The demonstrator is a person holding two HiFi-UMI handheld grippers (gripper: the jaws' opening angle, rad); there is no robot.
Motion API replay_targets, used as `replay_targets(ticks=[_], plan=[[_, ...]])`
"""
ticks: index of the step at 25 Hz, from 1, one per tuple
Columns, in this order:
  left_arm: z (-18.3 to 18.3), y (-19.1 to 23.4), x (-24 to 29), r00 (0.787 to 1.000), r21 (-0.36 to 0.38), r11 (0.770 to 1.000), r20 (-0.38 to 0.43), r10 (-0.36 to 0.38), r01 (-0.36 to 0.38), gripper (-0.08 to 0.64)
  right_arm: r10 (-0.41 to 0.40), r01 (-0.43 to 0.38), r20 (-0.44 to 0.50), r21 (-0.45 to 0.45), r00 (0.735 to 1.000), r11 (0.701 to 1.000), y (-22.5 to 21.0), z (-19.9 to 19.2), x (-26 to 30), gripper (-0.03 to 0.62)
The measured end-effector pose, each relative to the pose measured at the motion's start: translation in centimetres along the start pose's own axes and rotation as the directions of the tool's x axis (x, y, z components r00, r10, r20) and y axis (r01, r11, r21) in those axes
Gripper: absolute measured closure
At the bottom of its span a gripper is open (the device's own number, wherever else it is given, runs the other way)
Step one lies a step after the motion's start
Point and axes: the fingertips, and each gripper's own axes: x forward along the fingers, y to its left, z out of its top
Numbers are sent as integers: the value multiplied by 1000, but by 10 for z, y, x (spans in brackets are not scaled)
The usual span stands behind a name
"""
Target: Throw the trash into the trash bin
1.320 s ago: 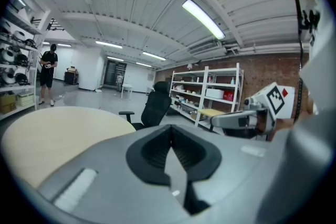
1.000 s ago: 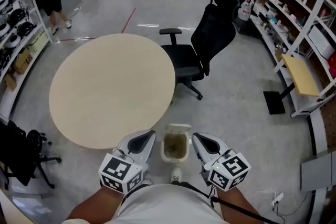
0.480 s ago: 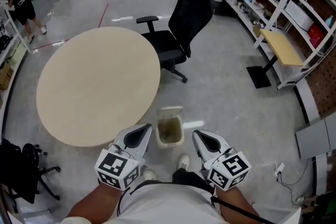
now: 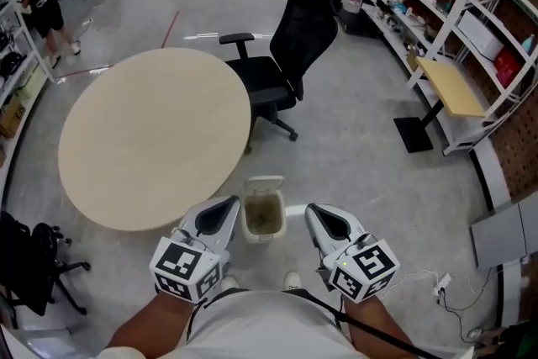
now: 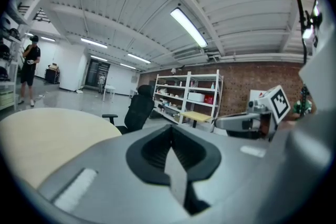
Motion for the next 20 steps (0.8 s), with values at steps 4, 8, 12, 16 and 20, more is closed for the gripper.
replay_targets(ticks=[4,8,12,16,20], plan=[[0,-11,10,999,-2,999,16,33,-33,552,25,-25,-3,-10,1000,1000,-14,0,-8,591],[-2,-17,13,998,-11,998,12,58,-58,552,50,-50,-28,-1,998,999,-18,-11,-12,591],[-4,-21,14,997,3,997,-1,73,-73,552,67,-67,-22,11,998,998,-21,-14,-11,591],[-4,-23,13,997,16,997,-13,78,-78,552,74,-74,-17,20,997,997,-21,-15,-12,591],[-3,-21,14,997,25,997,-14,74,-73,552,69,-69,-19,17,997,997,-21,-17,-11,591]])
